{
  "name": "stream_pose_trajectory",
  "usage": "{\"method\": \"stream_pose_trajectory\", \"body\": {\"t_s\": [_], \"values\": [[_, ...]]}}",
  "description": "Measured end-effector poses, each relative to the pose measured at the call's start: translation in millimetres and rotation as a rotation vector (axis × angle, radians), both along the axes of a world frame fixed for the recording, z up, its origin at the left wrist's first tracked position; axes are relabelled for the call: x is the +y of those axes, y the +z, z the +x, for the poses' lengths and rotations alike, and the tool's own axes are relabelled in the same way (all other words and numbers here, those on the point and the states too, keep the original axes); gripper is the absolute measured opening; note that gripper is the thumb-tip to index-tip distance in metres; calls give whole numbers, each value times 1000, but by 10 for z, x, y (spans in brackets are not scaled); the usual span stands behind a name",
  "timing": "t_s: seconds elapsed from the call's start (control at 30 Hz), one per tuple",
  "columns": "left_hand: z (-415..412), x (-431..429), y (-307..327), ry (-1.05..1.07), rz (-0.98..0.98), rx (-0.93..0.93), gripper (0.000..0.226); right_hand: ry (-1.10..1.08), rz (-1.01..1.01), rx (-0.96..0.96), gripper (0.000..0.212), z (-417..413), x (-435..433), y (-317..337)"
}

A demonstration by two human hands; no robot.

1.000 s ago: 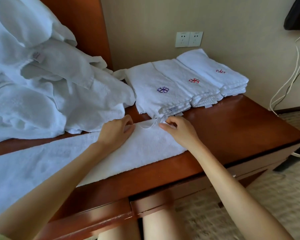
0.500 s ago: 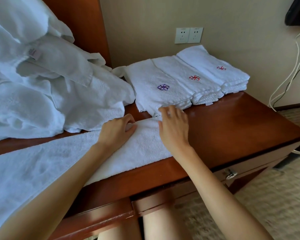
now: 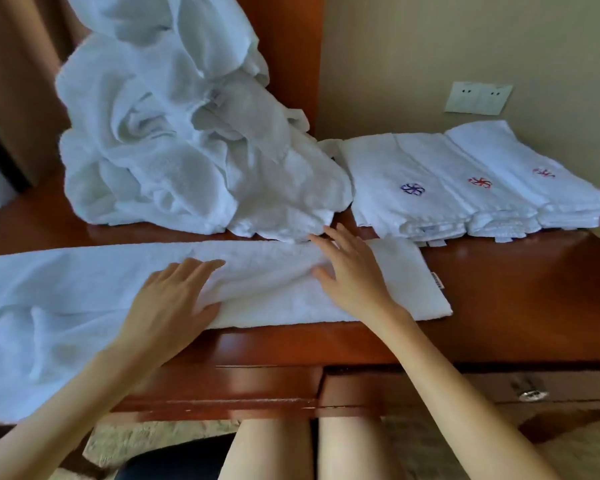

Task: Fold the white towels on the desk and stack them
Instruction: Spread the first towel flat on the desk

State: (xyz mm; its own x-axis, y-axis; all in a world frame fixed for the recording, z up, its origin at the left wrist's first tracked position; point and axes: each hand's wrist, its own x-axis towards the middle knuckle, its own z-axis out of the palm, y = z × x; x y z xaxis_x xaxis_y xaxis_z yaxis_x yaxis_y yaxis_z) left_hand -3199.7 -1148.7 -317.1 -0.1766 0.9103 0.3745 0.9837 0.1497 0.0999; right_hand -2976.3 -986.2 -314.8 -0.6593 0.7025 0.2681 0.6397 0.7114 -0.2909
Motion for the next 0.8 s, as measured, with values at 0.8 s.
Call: {"method": "stream_pose_trajectory", "body": {"t_s": [0.8], "values": [[-1438, -1936, -147, 550, 216, -177, 50, 609, -455, -204, 19, -1803, -196, 336]]}}
